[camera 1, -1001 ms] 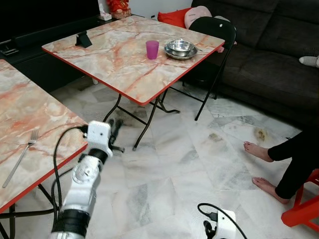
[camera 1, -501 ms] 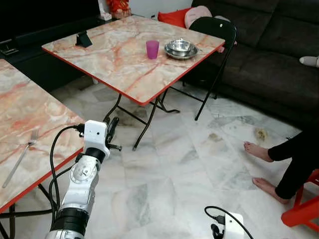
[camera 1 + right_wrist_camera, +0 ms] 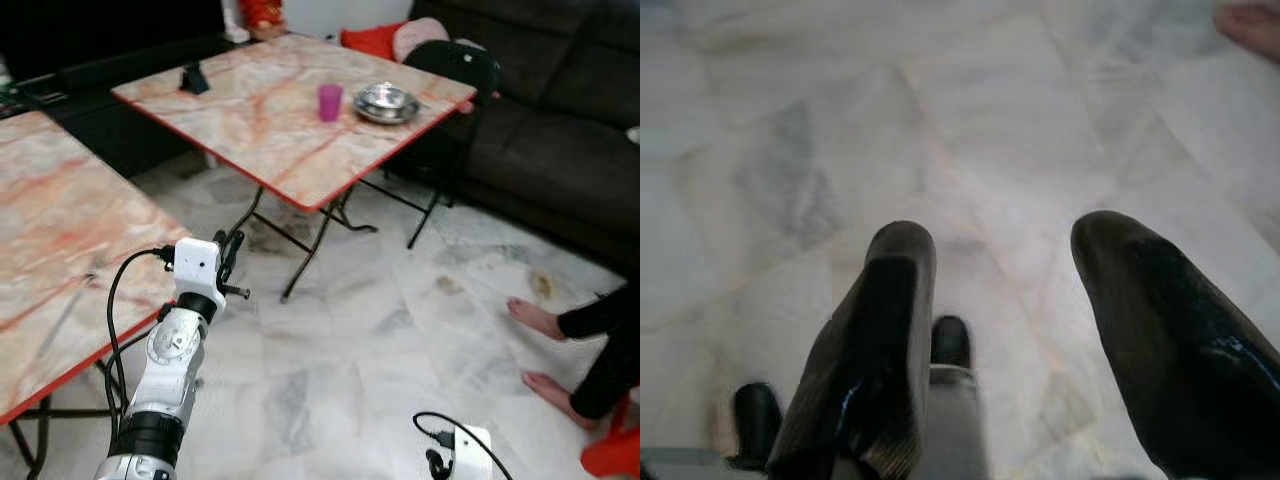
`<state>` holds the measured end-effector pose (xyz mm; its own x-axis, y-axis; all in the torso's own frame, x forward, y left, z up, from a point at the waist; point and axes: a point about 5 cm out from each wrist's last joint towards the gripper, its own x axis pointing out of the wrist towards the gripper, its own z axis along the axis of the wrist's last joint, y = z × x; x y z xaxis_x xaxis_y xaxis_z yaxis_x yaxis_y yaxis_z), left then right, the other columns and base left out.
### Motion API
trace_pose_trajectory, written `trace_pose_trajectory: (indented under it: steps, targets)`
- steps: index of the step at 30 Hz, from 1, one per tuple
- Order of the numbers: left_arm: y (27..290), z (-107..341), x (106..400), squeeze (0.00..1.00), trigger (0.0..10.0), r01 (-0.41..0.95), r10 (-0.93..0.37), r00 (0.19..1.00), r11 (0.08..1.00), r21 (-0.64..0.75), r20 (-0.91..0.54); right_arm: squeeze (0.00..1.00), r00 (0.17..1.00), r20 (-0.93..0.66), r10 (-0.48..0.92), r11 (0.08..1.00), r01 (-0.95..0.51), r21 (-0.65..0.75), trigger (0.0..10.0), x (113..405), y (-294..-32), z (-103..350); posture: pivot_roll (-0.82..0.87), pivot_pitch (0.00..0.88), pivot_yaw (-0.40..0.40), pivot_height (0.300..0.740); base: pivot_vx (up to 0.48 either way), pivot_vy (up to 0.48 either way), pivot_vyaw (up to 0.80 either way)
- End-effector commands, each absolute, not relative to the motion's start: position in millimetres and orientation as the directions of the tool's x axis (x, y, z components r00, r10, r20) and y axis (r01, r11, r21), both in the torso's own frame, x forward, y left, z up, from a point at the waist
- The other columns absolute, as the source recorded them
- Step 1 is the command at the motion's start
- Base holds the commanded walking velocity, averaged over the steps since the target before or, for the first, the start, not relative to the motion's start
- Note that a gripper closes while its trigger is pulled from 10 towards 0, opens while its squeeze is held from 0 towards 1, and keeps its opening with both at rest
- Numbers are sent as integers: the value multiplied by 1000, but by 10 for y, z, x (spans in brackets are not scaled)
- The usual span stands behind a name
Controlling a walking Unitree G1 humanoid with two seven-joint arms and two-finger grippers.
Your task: Setting the table
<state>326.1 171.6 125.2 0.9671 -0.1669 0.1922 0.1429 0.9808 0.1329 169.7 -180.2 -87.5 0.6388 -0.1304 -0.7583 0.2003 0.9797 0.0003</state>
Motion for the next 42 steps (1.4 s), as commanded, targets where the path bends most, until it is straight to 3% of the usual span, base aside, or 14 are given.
trace_pose_trajectory:
  steps: [1,30,42]
  targets:
    - [1707,1280,3281,0,10000,141,-167,964,981,136,207,0,638,-760,-121,980,197,10,10000,1730,-1716,-872,49,0,-44,740,0,300,0]
    - [1681,1335,3306,0,10000,150,-179,958,979,140,224,0,650,-751,-117,981,192,14,10000,1795,-1714,-843,54,0,-43,740,0,299,0]
    - [1519,1254,3134,0,10000,245,-267,943,961,129,198,0,628,-767,-129,978,207,5,10000,1620,-1879,-899,56,0,-39,740,0,0,0]
